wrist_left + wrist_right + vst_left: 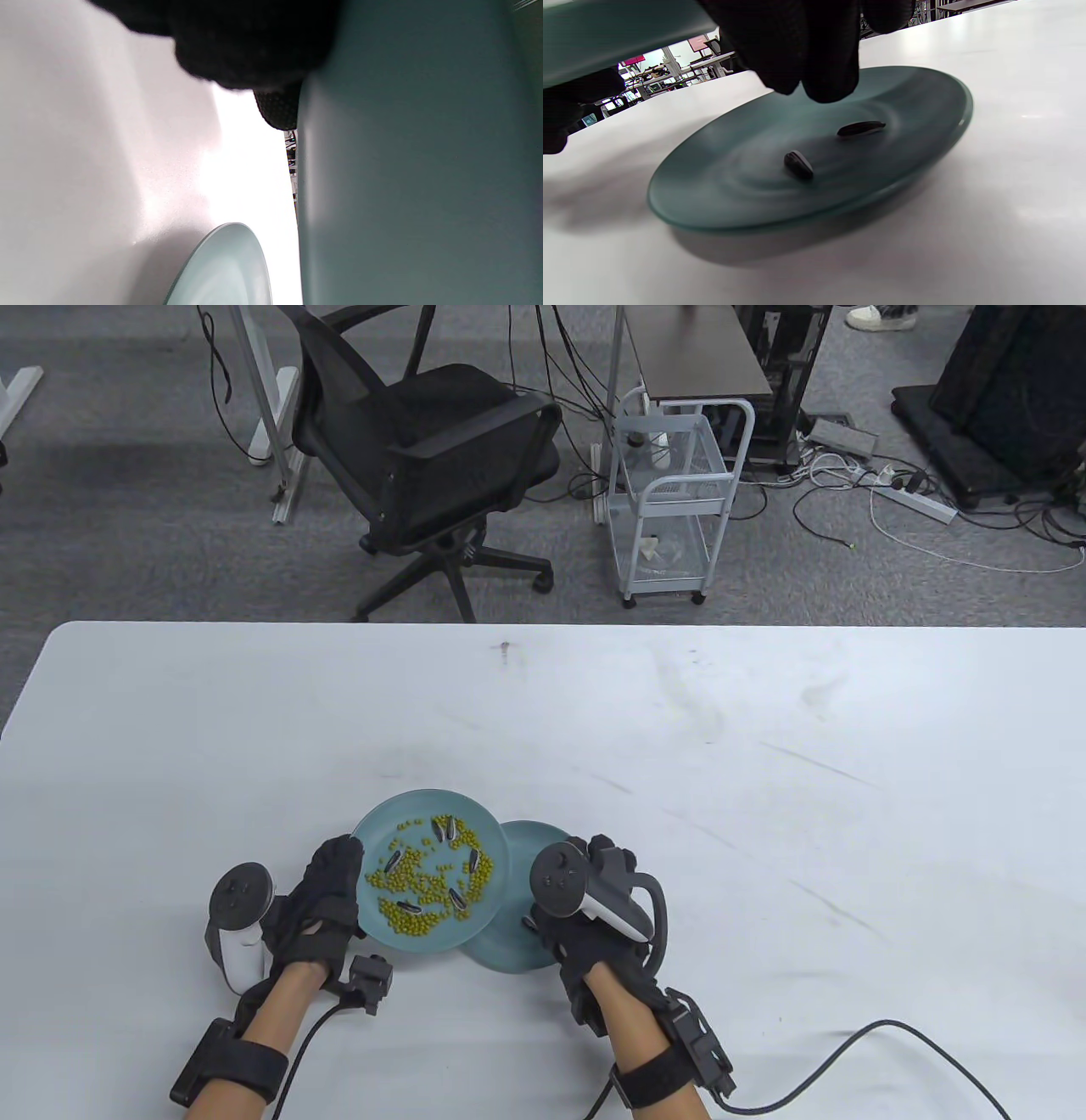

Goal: Pick sunflower seeds with hand pinch into plate

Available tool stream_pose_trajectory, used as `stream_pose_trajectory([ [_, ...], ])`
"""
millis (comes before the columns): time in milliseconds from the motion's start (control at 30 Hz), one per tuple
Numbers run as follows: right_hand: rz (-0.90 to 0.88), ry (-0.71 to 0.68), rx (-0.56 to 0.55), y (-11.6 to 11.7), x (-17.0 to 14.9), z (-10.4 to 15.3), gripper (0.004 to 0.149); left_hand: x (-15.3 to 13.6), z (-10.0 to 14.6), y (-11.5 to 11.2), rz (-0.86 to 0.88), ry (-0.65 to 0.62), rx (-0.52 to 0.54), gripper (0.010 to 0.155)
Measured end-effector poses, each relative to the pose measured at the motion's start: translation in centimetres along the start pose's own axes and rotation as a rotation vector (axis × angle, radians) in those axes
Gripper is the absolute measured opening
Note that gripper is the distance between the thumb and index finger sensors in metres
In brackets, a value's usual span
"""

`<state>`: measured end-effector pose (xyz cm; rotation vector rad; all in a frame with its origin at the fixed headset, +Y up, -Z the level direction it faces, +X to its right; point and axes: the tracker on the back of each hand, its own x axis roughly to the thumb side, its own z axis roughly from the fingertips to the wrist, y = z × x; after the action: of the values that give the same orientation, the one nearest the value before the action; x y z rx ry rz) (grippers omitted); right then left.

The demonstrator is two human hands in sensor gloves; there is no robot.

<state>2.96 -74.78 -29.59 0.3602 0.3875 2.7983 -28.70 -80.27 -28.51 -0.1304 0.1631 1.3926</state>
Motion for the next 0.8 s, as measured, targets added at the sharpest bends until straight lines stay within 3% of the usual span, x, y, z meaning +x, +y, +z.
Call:
stream_pose_trajectory([
  [533, -0.029, -0.005, -0.026, -0.4, -0.2, 0.1, 0.034, 0.0, 0.0, 0.0, 0.003, -0.003, -0.004, 0.046],
  [800, -0.048, -0.087, -0.164, -4.1, 2.0, 0.9, 0.035, 0.0, 0.1, -0.3, -0.003, -0.014, -0.014, 0.045],
])
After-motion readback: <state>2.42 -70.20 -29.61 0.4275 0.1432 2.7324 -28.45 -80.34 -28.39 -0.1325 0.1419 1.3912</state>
